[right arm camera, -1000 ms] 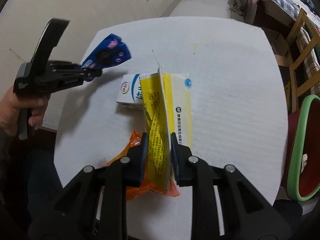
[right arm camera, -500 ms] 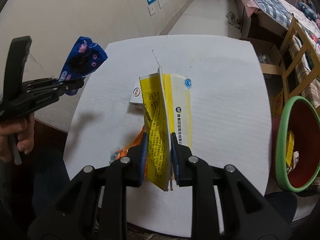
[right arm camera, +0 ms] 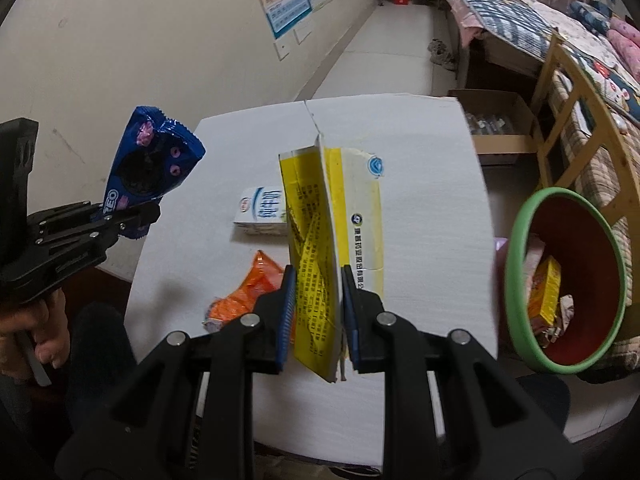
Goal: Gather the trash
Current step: 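Carry the held Oreo wrapper and yellow-white box over the red bin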
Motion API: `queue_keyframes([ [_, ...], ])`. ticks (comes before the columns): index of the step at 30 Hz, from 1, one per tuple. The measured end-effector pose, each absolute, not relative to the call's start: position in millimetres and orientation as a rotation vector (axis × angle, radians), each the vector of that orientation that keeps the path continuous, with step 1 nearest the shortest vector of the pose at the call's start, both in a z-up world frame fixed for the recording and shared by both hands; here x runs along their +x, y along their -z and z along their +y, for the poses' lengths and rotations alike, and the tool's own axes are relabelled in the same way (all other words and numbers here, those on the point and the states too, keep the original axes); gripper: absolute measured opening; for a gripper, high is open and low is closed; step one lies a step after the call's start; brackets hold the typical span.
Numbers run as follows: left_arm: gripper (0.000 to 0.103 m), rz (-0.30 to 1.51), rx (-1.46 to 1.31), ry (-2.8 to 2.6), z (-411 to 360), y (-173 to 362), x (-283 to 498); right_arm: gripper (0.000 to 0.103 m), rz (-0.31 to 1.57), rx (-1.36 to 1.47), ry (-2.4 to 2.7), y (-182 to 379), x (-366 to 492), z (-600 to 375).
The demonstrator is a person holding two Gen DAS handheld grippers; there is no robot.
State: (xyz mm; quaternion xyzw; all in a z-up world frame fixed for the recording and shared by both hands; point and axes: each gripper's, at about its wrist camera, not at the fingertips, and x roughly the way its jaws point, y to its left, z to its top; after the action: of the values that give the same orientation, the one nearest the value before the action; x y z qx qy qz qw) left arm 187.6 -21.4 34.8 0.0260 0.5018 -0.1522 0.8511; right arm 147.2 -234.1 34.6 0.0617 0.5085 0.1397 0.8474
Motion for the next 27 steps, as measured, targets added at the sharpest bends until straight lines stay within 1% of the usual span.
queue_keyframes([
  [8,0.005,1.049,0.078,0.397,-83.6,-40.0,193.2,0.022,1.05,0.175,-0.223,-36.3,145.5,-287.3],
  [19,0.006,1.052,0.099,0.547,-192.9,-39.8,202.7,0.022,1.026,0.256,-0.066,-35.0,140.1,-387.8],
  [27,0.006,1.049,0.116,0.62,-260.1,-41.5,211.0,0.022,1.021,0.306,0.025,-25.4,134.5,-449.3],
])
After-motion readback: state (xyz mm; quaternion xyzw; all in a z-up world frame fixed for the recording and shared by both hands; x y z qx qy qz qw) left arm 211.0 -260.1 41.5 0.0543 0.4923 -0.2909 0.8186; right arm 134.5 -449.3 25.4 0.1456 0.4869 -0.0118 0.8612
